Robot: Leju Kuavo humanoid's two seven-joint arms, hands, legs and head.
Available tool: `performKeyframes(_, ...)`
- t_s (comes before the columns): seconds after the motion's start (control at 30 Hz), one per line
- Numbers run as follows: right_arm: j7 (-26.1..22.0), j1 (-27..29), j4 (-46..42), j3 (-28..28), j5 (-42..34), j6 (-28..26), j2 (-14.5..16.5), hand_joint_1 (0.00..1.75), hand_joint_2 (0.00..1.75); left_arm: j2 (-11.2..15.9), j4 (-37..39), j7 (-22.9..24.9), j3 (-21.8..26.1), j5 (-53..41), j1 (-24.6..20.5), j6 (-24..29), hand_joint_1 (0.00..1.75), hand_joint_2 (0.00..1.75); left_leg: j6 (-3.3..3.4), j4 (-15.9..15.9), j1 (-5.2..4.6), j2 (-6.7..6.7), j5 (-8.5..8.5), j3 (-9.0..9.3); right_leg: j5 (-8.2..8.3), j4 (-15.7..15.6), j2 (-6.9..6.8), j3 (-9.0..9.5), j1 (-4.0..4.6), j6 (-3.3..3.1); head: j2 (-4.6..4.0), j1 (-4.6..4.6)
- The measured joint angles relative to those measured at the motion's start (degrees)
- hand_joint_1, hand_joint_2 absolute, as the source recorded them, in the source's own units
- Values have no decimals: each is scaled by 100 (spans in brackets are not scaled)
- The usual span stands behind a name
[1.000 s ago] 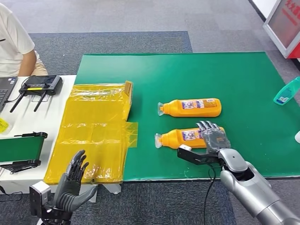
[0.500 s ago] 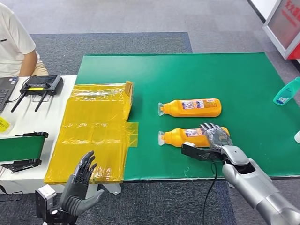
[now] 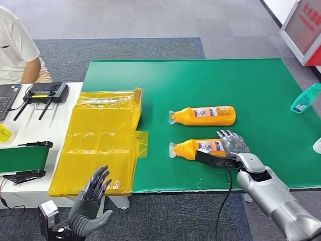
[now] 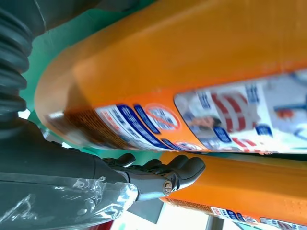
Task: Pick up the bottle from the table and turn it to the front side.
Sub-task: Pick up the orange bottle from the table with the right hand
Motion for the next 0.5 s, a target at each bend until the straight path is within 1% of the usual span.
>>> performKeyframes(0.03,1,-5,10,3,0,0,4,0,175,8,0,1,-9,0,1,0,0,175,1,0,0,0,1,1,1,-1,0,2,0,2,0,-1)
performKeyframes(0.07,1,-9,20,6,1,0,7,23,175,14,0,1,-14,1,1,0,0,175,2,0,0,0,1,2,3,-1,0,3,0,4,0,-1)
performKeyframes(0.17,-5,-21,40,16,5,9,15,154,175,28,0,1,-22,6,1,1,0,175,2,0,0,0,3,4,7,-3,0,5,0,5,0,-1)
performKeyframes(0.2,-14,-22,47,21,9,19,16,175,175,32,0,0,-23,8,0,2,0,175,3,0,0,0,4,4,8,-3,0,5,0,5,0,-1)
performKeyframes(0.5,-145,-81,73,85,-47,62,18,175,175,73,0,-30,-22,25,0,17,0,175,6,0,-1,0,9,1,12,-4,0,2,-1,4,0,-1)
